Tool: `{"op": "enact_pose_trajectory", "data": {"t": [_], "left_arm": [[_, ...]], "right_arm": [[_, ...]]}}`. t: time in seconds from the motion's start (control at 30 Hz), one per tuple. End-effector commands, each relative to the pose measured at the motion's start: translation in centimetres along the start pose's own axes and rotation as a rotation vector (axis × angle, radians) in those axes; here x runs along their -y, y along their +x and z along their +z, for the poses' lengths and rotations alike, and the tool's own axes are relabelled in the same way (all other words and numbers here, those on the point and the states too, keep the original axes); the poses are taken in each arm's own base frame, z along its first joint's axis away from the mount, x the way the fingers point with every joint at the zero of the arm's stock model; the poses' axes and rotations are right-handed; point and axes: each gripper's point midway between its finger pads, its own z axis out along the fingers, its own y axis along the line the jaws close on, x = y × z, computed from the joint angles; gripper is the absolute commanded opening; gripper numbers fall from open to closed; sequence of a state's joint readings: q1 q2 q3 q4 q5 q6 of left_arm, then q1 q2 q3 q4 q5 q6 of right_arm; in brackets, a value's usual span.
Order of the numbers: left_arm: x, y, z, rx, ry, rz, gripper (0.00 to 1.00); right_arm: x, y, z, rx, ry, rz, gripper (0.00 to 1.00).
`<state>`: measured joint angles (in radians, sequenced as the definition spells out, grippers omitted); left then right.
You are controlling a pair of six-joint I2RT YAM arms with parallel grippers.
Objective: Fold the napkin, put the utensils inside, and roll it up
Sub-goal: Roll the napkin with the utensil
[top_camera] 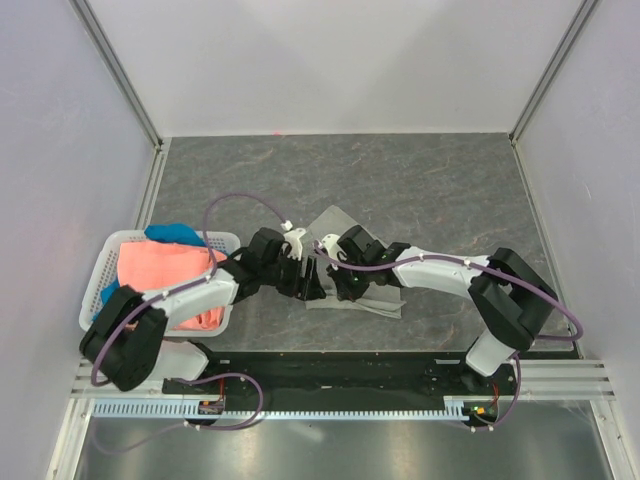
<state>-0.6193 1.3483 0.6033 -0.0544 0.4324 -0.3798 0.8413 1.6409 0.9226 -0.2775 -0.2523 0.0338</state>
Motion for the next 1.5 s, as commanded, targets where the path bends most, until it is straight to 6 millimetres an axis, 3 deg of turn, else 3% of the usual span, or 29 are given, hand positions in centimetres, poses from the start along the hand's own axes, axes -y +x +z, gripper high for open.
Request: {"op": "enact_pose_trajectory", "data": {"t": [0.0,0.13,0.3,0.53,0.83,1.47], "left_arm": [[-0.2,-2.2,-1.9,0.165,-0.047,0.017,0.78],[0.0,-1.9,-2.8,0.221,-0.036,0.018,0.83],[0.1,0.2,-1.6,0.159,0.019,-0.036,0.84],[-0.6,0.8,-0.8,0.177,0.017,-0.079,0.84],[-2.1,2.3,0.2,0.146,-0.023,-0.105,0.74],[-5.5,3.8,1.5,0.093,-0.180,-0.155,0.40]], "right_arm": [[0.2,3.0,0.0,-0.131,-0.023,0.073,0.00],[0.5,3.6,0.3,-0.161,-0.029,0.086,0.00],[0.7,3.8,0.5,-0.174,-0.040,0.112,0.00],[0.6,3.9,0.5,-0.178,-0.070,0.139,0.00],[0.6,3.9,0.4,-0.177,-0.092,0.155,0.00],[0.1,3.8,0.5,-0.179,-0.128,0.169,0.00]]}}
